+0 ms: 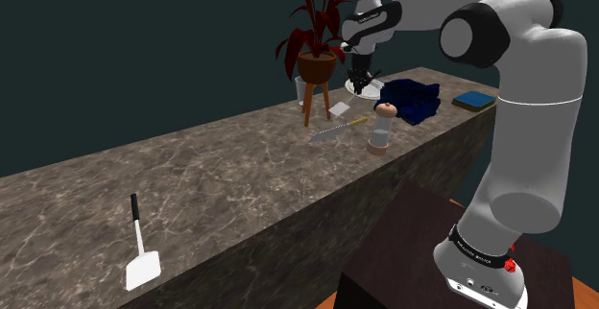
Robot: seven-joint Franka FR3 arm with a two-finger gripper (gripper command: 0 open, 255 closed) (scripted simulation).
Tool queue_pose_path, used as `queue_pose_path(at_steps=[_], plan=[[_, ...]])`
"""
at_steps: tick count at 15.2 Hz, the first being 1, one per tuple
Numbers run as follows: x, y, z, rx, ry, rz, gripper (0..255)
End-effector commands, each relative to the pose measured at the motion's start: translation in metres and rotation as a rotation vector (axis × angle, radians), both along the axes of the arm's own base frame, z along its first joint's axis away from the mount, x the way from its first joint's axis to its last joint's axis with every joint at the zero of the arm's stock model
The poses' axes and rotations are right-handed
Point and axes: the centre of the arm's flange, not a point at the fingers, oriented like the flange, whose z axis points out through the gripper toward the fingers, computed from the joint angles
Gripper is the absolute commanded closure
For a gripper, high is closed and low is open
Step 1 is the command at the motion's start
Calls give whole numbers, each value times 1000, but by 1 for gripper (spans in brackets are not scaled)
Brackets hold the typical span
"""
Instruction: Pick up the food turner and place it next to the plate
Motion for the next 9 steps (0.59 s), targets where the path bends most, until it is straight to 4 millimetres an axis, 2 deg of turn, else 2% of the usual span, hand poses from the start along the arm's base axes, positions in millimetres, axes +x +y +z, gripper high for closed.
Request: queue_pose_path(at_steps=[1,9], plan=[[2,-2,-9,0,0,1,255],[2,-2,-52,0,0,1,255]])
